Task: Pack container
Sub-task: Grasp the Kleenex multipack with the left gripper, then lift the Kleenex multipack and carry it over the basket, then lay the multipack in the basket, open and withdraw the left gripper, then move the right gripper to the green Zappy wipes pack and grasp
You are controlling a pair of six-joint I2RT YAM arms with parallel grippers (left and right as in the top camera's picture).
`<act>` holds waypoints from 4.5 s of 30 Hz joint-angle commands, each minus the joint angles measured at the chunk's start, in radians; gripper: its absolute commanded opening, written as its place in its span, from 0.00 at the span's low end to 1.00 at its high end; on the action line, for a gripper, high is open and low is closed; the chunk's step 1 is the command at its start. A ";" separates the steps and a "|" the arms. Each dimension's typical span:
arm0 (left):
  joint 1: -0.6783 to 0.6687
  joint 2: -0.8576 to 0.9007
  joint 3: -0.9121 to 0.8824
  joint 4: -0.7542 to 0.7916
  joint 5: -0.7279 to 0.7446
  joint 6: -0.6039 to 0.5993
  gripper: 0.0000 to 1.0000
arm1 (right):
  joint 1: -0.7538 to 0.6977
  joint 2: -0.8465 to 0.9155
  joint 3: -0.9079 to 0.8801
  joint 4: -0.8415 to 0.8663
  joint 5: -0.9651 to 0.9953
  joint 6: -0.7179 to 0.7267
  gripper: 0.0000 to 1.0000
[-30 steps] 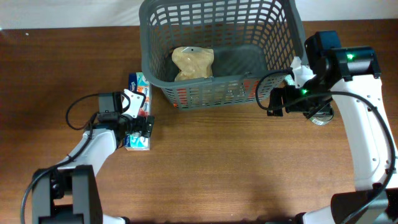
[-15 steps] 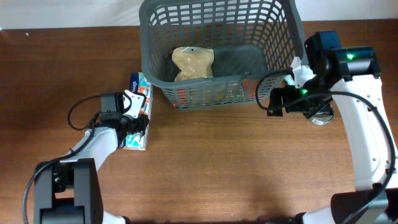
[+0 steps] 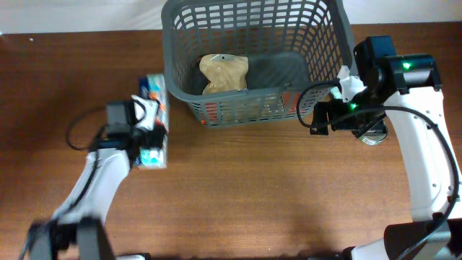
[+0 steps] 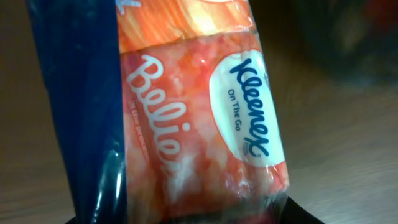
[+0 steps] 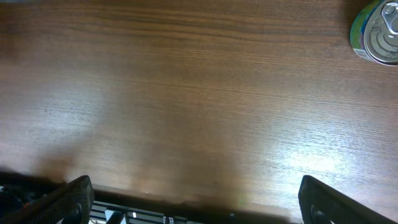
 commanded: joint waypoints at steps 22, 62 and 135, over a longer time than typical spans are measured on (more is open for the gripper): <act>-0.308 0.012 0.994 -0.102 0.119 0.658 0.02 | 0.001 0.006 -0.001 0.000 -0.008 -0.005 0.99; -0.463 0.269 1.030 -0.271 0.059 1.233 0.99 | 0.001 0.006 -0.001 0.000 -0.008 -0.005 0.99; 0.255 -0.675 0.504 -1.027 0.224 0.202 0.99 | -0.052 -0.035 0.105 0.079 -0.053 -0.005 0.99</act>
